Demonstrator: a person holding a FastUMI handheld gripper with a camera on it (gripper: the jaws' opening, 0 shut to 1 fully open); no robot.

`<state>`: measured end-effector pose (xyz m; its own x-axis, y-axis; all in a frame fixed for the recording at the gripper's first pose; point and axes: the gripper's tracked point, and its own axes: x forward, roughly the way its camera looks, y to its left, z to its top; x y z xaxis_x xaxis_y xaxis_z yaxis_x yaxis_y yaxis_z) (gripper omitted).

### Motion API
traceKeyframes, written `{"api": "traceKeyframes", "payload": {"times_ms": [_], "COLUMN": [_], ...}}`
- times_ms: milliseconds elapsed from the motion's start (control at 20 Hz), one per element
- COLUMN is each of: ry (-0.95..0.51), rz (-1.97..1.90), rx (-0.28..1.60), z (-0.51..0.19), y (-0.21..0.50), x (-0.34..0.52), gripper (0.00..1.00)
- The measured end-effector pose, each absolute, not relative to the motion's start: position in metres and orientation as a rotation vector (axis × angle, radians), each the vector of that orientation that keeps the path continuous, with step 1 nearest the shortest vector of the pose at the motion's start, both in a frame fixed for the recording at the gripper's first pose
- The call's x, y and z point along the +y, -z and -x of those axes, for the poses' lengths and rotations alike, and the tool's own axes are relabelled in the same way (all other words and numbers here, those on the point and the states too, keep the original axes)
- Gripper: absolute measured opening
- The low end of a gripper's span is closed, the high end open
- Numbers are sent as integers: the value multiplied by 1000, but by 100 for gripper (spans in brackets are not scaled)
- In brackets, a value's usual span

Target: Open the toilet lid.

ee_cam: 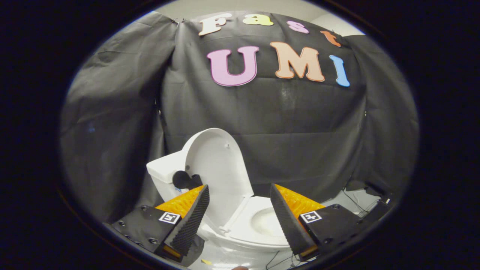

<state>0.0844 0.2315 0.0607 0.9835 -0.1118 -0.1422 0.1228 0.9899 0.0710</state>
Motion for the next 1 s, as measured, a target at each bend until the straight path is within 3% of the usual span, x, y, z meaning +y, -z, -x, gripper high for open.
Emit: {"api": "traceKeyframes", "payload": {"times_ms": [600, 800, 1000], "ry": [138, 209, 174], "rz": [-64, -43, -34], "rx": [110, 130, 144], "z": [-52, -26, -11], "y": [-50, -29, -11], "x": [129, 73, 62], "gripper": [100, 100, 99]}}
